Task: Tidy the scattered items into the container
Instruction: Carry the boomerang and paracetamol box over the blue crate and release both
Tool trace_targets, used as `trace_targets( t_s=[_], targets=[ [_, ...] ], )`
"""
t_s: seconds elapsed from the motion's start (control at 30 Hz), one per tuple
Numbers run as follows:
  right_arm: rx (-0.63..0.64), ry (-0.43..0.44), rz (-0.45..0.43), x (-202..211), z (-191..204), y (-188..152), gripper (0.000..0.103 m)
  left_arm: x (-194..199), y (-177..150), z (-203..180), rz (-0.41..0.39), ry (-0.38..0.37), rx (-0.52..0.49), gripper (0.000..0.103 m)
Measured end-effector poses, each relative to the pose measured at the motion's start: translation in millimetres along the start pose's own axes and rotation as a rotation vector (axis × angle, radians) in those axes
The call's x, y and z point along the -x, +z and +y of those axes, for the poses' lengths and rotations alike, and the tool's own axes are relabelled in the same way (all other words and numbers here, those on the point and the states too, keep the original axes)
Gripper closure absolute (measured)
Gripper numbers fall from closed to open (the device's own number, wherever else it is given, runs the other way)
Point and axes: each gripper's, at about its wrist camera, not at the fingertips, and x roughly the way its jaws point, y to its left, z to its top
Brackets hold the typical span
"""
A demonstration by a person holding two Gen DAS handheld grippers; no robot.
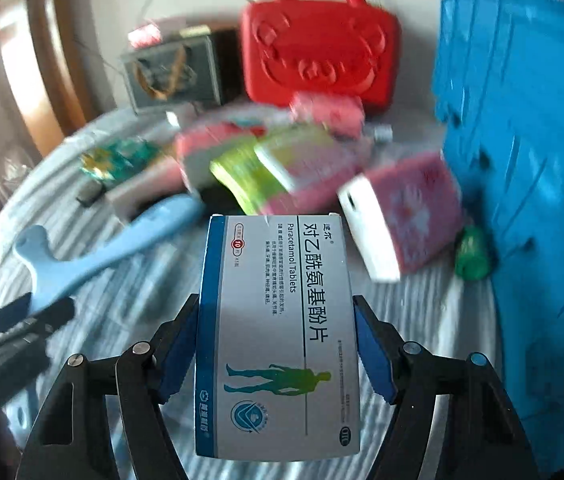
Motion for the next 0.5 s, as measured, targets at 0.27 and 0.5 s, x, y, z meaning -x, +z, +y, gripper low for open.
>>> trace_targets(
  t_s=[0.27, 0.5],
  targets=[
    [-0.005, -0.029, -0.154, 69, 25, 65, 0.031, 80, 37, -5, -0.154, -0.081, -0.069, 0.046],
    [-0.003, -0.108, -0.332, 170, 32, 97, 0.031, 158, 70, -21, -0.309, -0.168, -0.132, 0.046]
  ],
)
